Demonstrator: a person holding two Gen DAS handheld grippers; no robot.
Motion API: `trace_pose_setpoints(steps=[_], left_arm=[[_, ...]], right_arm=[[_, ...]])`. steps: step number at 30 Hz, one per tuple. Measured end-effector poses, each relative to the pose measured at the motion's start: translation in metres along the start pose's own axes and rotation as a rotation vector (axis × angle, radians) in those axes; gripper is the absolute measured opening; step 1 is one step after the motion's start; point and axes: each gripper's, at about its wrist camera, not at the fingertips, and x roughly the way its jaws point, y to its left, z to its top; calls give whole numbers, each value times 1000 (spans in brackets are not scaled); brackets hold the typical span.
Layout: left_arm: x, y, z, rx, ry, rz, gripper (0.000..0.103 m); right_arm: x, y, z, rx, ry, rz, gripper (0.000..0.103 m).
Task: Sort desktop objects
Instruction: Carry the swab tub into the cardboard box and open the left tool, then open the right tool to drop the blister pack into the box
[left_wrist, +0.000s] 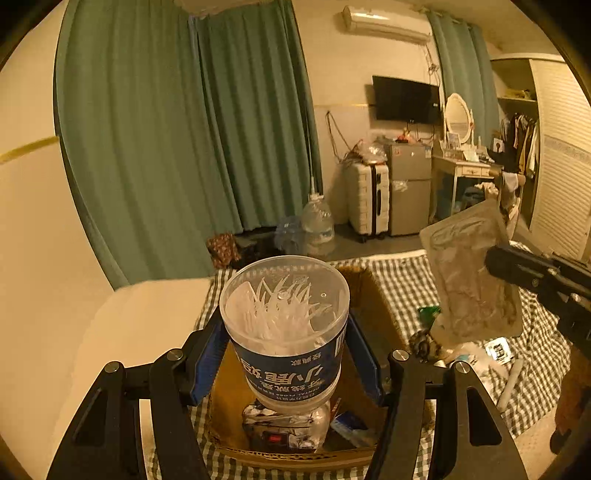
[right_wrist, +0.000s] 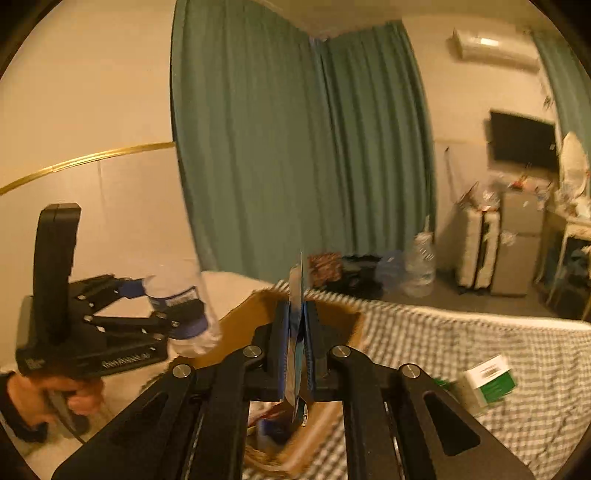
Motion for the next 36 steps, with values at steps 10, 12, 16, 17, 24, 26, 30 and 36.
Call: trace_pose_setpoints(steps=[10,12,16,17,24,26,30,36], left_arm=[[51,17,-9,-77,111,-4,64],[57,19,-11,-83,128,6,65],[58,25,-12,-123,119,19,75],[57,28,-13,-127,113,18,78],[39,27,-7,-141,67,-5,80],[37,28,-6,-147,59,-12,80],[24,21,0,-149,31,-25,80],[-2,-4,13,-122,-30,-35,87]], right_arm=[[78,-15,-22,56,120,100,7],[93,-14,-28,56,156,131,8],[104,-17,-37,44,182,139,28],[104,-19,-38,43,177,135,31],[83,-31,-27,81,113,132,43],[76,-37,-22,99,101,134,44],[53,-45,-12,126,69,116,50],[1,-53,8,107,4,43,82]])
